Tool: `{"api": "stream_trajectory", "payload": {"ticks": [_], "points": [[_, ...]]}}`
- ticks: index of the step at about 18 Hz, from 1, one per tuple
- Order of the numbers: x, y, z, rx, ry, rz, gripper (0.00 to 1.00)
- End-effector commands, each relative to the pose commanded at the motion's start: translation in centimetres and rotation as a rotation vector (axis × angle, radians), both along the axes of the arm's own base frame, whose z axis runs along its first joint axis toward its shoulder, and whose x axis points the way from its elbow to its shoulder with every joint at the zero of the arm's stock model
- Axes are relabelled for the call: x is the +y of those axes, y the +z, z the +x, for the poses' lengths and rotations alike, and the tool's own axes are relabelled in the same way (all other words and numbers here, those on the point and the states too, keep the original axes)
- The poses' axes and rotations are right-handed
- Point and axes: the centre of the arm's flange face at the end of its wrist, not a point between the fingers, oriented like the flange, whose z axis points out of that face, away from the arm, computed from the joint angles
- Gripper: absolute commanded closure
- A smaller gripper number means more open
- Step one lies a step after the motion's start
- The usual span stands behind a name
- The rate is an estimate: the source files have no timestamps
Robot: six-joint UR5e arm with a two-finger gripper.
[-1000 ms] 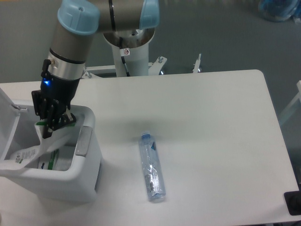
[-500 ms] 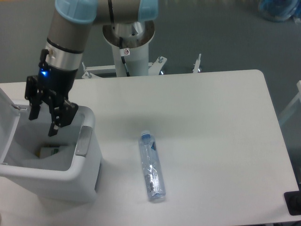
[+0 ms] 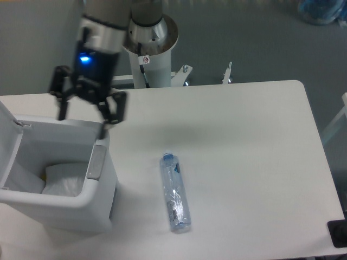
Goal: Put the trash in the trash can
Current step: 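Open the gripper to release the bag and rise out of the bin, then move the gripper over the clear water bottle and lower onto it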
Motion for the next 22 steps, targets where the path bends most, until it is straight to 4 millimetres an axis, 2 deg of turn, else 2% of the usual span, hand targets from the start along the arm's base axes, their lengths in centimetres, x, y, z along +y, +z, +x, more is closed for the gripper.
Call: {"api": "stream_trajectory", "payload": {"ticks": [2,3,5,7,9,12,15,18,22], "points": [[-1.6,-1.4,-3.1,-0.042,0.085,-0.015,0.0],[-1.6,-2.6,-4.5,-0.079,0.125,-0.024,0.0],[-1.2,-5.3,-7.5,-0.144,0.185,-0.048,0.0],[-0.1,-9.0,-10.6,-0.181,0.237,-0.115,0.0],[1.0,-11.3,-12.5,-0.153,0.302,-0.204,0.0],[3.0,-14.7,-13.8,-0.176,0.347,-0.273,0.0],[5.0,-17.5,-13.7,-0.195,0.324,-0.314,0.0],[8.4,-21.1,-13.5,-0.216,0.278,-0.347,0.0],[9.2,-22.6,-13.7,-0.225,0.271,-0.362,0.0]]}}
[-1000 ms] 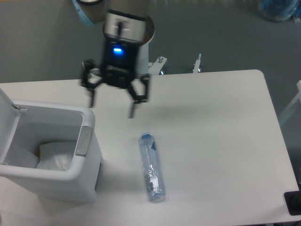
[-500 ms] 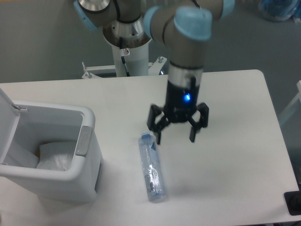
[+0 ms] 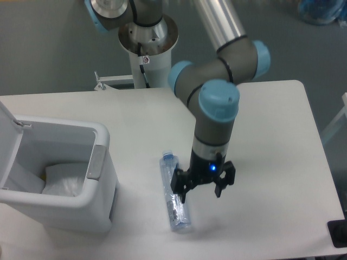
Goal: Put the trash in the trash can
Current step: 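Move the gripper over the clear water bottle and lower onto it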
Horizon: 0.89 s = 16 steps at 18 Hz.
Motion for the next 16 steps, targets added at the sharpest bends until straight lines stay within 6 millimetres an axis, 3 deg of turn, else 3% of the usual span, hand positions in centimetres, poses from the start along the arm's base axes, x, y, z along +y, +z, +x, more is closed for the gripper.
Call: {"api": "stream_trajectory", "payload": {"ticks": [5,11,16], "points": [[1.6,-2.8,-0.1,0.034,-0.019,-0.066,0.0],[2.9,-4.0,0.5,0.033,-0.006,-0.086,0.0],[4.0,-6.3,1.1,0.027,-0.023,-0.117,0.0]]}}
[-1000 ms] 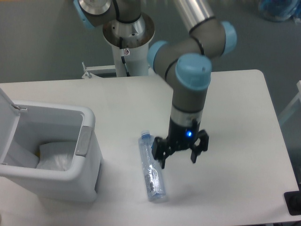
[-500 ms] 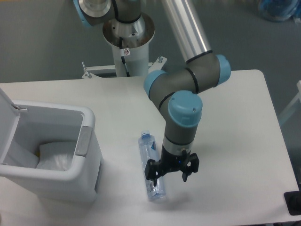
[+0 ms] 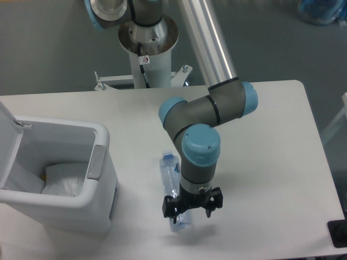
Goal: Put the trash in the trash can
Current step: 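Move the gripper over the clear water bottle and lower onto it, then close the gripper around the water bottle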
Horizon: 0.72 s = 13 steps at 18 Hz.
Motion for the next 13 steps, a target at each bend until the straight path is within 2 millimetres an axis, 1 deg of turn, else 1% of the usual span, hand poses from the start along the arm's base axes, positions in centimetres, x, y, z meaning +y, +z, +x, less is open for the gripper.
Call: {"api": "stream_trajectory", "payload": {"ticks": [1,5,6,8,11,13], "points": [[0.3,-0.3,0.4,0.0,-0.011,-0.006,0.0],[0.9,-1.6,1.0,0.001,-0.023,-0.028,0.0],[0.8,-2.1,1.1,0.0,-0.023,-0.041,0.0],[0.7,-2.2,1.1,0.003,-0.028,-0.048,0.0],[0.7,-2.9,1.1,0.01,-0.057,-0.065,0.0],[1.2,-3.7,1.5,0.009,-0.067,-0.077,0.0]]}}
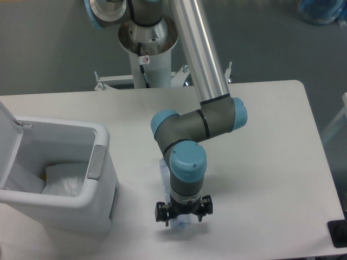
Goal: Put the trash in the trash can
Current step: 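Close the gripper around the water bottle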
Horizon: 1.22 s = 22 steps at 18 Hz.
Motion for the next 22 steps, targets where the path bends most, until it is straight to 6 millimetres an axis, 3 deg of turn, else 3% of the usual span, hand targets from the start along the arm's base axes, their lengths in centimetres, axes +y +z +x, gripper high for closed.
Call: {"api": "stream_trajectory", "payload": {"ticks": [13,22], "points": [[0.1,-1.5,0.6,0.0,-0.007,-0.032,0.03],[0.1,-1.5,0.8,0.001,-0.007,-0.035,0.2]]}}
